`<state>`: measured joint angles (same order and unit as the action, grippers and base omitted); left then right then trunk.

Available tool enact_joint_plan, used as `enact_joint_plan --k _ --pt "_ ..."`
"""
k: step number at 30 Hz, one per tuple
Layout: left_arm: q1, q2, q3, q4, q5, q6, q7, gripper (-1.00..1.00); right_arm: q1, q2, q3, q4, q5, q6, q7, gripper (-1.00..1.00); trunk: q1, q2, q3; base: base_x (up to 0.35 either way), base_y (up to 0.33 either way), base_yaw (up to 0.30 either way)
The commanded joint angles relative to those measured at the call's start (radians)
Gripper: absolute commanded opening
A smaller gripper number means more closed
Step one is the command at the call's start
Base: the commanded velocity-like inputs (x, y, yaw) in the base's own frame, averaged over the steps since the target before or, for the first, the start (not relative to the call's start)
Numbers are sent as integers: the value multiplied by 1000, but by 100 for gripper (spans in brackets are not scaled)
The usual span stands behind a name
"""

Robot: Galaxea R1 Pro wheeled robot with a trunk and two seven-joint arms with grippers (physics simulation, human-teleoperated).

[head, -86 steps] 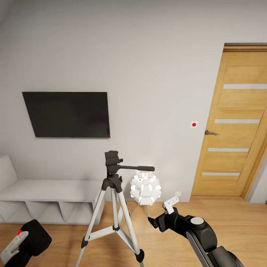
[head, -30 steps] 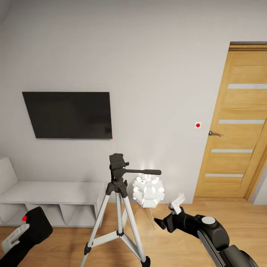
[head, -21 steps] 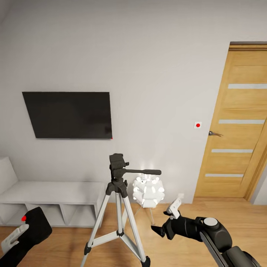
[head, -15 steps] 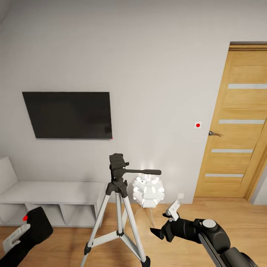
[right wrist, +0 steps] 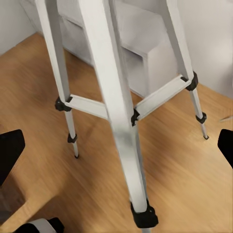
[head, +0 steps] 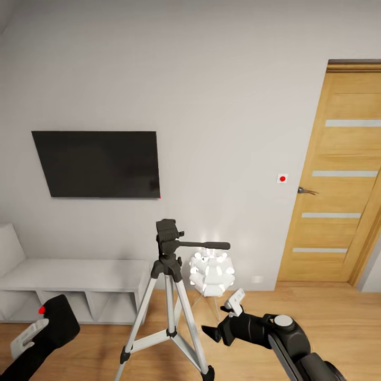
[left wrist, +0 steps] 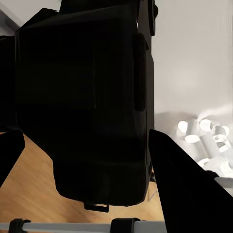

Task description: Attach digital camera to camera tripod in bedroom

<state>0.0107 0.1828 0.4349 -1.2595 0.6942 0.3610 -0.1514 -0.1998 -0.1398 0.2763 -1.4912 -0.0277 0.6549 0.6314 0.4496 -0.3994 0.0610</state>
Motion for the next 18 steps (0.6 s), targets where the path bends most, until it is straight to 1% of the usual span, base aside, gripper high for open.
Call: enact_joint_plan --k 1,4,7,8,12,18 --pt "1 0 2 -1 7 7 -7 -100 -1 9 2 2 2 6 0 100 0 -1 0 0 0 0" --pt "0 0 1 -1 7 7 -11 -100 -1 42 3 14 36 5 -9 100 0 -1 0 0 0 0" --pt "0 1 1 -1 9 8 -13 -100 -1 71 1 33 88 4 -19 100 0 -1 0 0 0 0" --pt "1 1 1 -1 9 8 -14 -100 -2 84 -1 46 113 3 -23 100 0 -1 0 0 0 0" --pt "1 1 1 -1 10 8 -15 -100 -2 97 -4 61 140 2 -27 100 0 -1 0 0 0 0" --pt "1 1 1 -2 10 9 -16 -100 -3 104 -5 70 157 1 -31 100 0 -1 0 0 0 0"
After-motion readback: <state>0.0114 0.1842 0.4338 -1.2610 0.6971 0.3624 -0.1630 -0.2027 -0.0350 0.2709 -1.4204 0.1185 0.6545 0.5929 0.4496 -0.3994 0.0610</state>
